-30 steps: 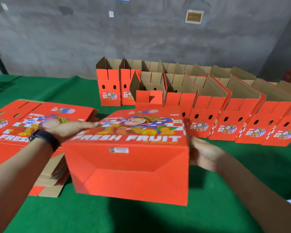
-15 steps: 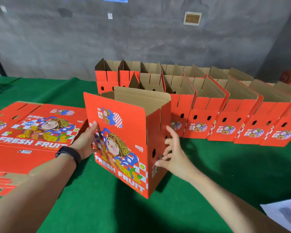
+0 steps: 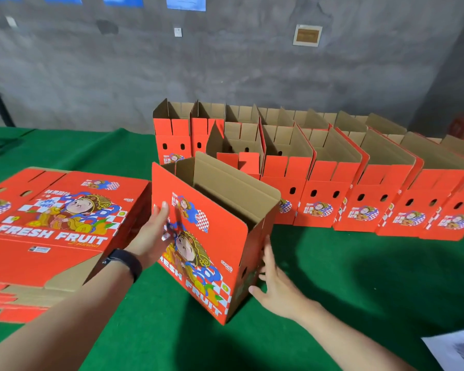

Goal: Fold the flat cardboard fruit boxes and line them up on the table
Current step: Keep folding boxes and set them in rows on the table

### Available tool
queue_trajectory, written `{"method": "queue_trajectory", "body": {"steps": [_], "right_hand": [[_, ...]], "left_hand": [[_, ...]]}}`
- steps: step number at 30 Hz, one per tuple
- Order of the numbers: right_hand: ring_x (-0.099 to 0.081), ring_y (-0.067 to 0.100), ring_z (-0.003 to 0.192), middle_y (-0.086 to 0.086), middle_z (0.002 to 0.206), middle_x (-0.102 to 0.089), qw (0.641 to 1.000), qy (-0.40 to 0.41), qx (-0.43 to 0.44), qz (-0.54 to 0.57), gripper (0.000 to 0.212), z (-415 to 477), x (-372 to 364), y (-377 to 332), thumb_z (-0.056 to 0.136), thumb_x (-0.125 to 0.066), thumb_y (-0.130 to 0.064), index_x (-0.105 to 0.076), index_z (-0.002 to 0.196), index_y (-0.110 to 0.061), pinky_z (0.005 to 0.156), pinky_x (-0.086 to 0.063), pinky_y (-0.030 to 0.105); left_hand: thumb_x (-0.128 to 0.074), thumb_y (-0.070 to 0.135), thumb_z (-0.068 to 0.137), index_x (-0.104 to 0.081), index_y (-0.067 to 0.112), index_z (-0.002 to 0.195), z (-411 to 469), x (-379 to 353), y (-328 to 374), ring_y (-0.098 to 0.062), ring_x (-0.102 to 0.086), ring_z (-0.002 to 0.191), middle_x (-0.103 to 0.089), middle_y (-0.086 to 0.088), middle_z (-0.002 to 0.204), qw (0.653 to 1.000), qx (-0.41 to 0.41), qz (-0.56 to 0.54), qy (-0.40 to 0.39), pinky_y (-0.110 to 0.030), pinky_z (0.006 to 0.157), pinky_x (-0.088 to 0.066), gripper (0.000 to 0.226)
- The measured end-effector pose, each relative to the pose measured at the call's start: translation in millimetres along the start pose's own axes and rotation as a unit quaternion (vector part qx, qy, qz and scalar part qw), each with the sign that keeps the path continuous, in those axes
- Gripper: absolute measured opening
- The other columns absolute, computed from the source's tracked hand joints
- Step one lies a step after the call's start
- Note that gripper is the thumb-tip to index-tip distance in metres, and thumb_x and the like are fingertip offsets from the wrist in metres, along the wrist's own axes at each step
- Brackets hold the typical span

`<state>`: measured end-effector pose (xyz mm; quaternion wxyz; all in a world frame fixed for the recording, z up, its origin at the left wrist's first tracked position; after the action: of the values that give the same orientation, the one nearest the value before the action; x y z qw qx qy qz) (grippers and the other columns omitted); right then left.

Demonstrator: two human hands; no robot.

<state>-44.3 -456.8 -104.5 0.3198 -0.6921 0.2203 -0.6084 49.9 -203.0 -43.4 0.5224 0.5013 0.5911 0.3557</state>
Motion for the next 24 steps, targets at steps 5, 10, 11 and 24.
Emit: {"method": "queue_trajectory", "body": {"steps": [5,10,11,24], "right_hand": [[-0.04,0.03,0.136,0.005,0.161,-0.012,0.998,-0.014,0.012,-0.057,0.114,14,-16,-21,0.09,-0.061,-0.027,0.043,0.129,-0.05,0.109,-0.036,0.044],[-0.051,0.031,0.124,0.009,0.158,-0.021,0.992,0.041,0.002,-0.118,0.113,37,-37,-45,0.091,-0.058,-0.026,0.047,0.131,-0.036,0.102,-0.04,0.037],[-0.051,0.031,0.124,0.009,0.158,-0.02,0.991,0.056,-0.007,-0.12,0.114,42,-41,-50,0.09,-0.058,-0.025,0.048,0.131,-0.033,0.101,-0.04,0.036],[-0.053,0.03,0.121,-0.003,0.155,0.032,0.984,0.035,0.009,-0.176,0.118,96,-88,-83,0.087,-0.057,-0.013,0.054,0.122,-0.036,0.084,-0.048,0.032]], "left_hand": [[-0.046,0.066,0.079,-0.016,0.04,0.149,-16,-26,13,-0.012,-0.03,0.133,-0.028,0.017,0.147,0.998,-0.029,0.055,-0.01,-0.053,0.103,-0.032,0.08],[-0.067,0.071,0.064,-0.007,0.033,0.152,-46,-26,10,-0.017,-0.028,0.136,-0.019,0.008,0.155,0.998,0.005,0.057,-0.003,-0.06,0.102,-0.034,0.113],[-0.071,0.073,0.058,-0.011,0.033,0.151,-53,-27,11,-0.018,-0.027,0.138,-0.015,0.008,0.155,0.997,-0.013,0.071,0.014,-0.058,0.103,-0.036,0.118],[-0.042,0.008,0.091,-0.053,0.025,0.12,9,28,74,-0.019,-0.065,0.08,-0.065,-0.006,0.101,0.976,-0.081,0.187,0.077,-0.04,0.063,-0.059,0.035]]}}
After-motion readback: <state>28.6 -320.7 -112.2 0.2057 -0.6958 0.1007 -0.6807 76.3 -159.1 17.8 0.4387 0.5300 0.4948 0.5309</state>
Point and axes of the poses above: each hand's wrist, its own z-axis towards the middle knuckle, its own x-axis out of the back of the hand, y = z × x, the point moved 5 cm from there along z, towards the middle knuckle
